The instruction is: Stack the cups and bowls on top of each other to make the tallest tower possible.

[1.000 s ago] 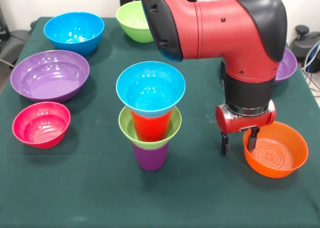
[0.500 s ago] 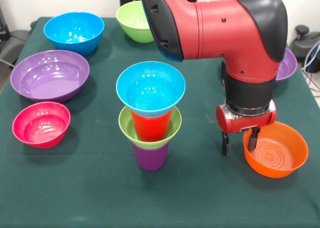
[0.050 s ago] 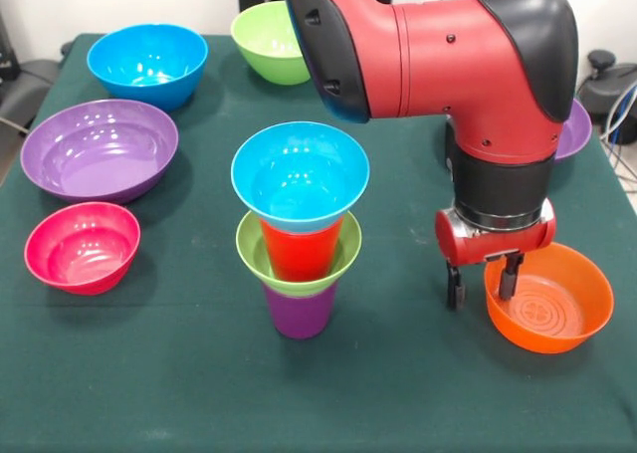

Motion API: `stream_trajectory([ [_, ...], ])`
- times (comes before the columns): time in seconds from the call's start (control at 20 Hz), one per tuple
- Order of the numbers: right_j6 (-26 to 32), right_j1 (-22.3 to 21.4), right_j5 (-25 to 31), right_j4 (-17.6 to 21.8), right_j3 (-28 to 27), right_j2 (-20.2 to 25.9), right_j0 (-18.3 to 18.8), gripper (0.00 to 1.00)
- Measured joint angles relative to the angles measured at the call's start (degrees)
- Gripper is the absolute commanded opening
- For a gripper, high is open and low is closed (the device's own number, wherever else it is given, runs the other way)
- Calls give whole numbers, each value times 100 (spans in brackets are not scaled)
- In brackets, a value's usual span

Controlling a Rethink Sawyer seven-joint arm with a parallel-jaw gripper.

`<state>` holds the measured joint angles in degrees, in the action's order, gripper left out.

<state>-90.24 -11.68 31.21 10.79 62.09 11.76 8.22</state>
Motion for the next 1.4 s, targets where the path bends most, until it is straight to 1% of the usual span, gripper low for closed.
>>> stream_trajectory([
  [0.75, 0, -7, 0, 0, -21, 12, -18, 100],
  [1.4, 0, -6, 1, 1, -183, 17, -18, 100],
])
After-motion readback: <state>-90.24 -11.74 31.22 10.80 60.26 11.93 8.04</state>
